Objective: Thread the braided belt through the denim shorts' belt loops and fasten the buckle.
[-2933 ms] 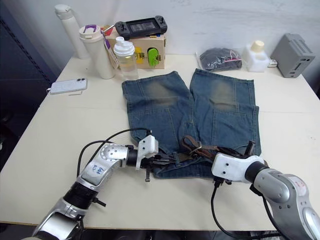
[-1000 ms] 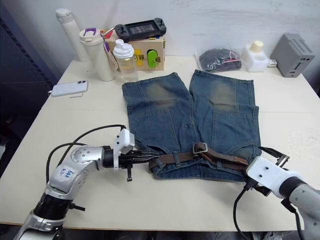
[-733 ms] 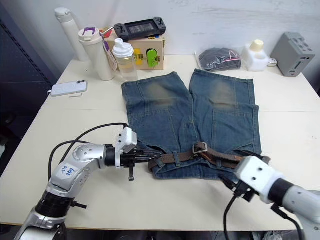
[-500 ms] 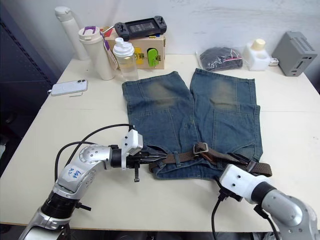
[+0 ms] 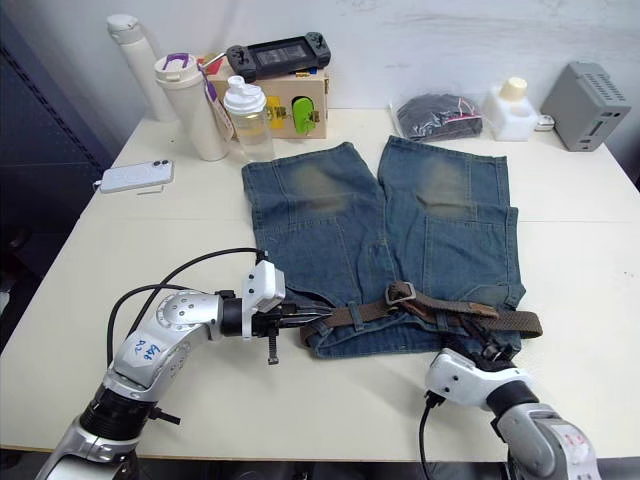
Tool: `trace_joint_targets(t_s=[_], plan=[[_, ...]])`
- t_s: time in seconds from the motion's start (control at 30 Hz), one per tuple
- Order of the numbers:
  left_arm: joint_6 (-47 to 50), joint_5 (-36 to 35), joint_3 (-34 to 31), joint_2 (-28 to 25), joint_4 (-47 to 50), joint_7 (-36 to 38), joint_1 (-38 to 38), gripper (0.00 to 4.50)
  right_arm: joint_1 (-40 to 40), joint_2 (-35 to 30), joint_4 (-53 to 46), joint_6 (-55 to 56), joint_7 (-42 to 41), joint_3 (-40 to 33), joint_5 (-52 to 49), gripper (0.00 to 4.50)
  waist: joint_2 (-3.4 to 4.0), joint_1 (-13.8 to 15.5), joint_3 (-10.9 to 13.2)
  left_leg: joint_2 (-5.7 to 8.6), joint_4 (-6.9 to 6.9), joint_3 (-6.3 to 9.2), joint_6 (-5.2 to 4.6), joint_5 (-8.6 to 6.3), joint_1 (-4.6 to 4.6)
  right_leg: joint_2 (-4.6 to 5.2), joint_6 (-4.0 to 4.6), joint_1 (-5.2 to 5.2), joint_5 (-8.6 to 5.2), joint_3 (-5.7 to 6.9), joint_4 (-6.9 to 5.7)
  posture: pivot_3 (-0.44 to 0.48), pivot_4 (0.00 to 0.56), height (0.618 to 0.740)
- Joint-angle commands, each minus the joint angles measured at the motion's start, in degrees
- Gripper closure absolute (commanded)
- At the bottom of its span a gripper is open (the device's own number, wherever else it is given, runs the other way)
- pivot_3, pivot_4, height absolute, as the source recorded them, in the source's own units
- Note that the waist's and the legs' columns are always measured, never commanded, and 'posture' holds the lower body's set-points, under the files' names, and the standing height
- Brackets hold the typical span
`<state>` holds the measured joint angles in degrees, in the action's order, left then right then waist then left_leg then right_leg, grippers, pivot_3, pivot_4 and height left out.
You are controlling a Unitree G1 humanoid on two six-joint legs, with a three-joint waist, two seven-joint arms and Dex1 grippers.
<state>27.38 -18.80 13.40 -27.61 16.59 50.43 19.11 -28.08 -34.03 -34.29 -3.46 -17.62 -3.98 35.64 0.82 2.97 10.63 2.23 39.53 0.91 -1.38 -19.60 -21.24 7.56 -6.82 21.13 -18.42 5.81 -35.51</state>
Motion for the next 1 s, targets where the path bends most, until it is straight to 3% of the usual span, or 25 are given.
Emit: trace_joint_targets(t_s=[0.03, 0.43, 0.47, 0.53, 0.7, 1.0], plan=[[-1.4, 0.3, 0.0, -0.2, 1.7, 0.1, -0.1, 4.50, 0.3, 0.3, -0.2, 0.2, -1.0, 0.7, 1.1, 4.45, 0.00, 0.0, 0.0, 0.00, 0.00, 0.00, 0.00, 0.00, 0.00, 0.00, 0.01, 0.01, 0.00, 0.00, -0.01, 0.000, 0.150, 0.690], [-5.3, 0.5, -2.6, -4.0, 0.5, 2.7, -1.3, 4.50, 5.9, 3.2, -0.8, -4.0, -5.6, 5.4, 1.7, 4.45, -0.02, -0.7, 0.0, -0.08, -0.04, -0.02, 0.03, 0.00, 0.01, 0.00, 0.07, 0.08, -0.04, -0.02, -0.05, 0.000, 0.150, 0.690], [-4.9, -0.3, -3.1, -4.5, 0.9, 3.5, -1.6, 3.82, 6.2, 3.6, -1.1, -4.2, -5.8, 6.2, 2.0, 4.50, -0.03, -0.7, 0.0, -0.08, -0.04, -0.02, 0.03, 0.00, 0.01, 0.01, 0.08, 0.09, -0.05, -0.02, -0.06, 0.000, 0.150, 0.690], [-3.8, -1.1, -3.8, -4.9, 2.1, 3.5, -1.5, 3.26, 6.7, 4.5, -1.5, -4.6, -6.1, 7.8, 2.8, 4.50, -0.03, -1.1, 0.0, -0.09, -0.06, -0.02, 0.04, 0.00, 0.00, 0.01, 0.10, 0.12, -0.05, -0.03, -0.08, 0.000, 0.150, 0.690], [-5.5, 2.2, -1.7, -4.6, 3.4, 1.8, -1.1, 1.01, 7.2, 5.5, -1.8, -5.2, -6.3, 9.4, 3.8, 4.50, -0.03, -1.6, 0.0, -0.10, -0.20, -0.05, 0.07, 0.02, 0.01, -0.01, 0.13, 0.17, -0.07, -0.03, -0.20, 0.000, 0.150, 0.690], [-11.8, 15.3, 3.4, -1.3, -0.7, -7.3, 0.3, 1.01, 6.2, 5.0, -1.8, -4.9, -6.5, 8.3, 3.6, 4.50, -0.06, -1.5, 0.0, -0.08, -0.23, -0.09, 0.08, 0.04, 0.01, -0.06, 0.13, 0.22, -0.07, -0.04, -0.27, 0.000, 0.150, 0.690]])
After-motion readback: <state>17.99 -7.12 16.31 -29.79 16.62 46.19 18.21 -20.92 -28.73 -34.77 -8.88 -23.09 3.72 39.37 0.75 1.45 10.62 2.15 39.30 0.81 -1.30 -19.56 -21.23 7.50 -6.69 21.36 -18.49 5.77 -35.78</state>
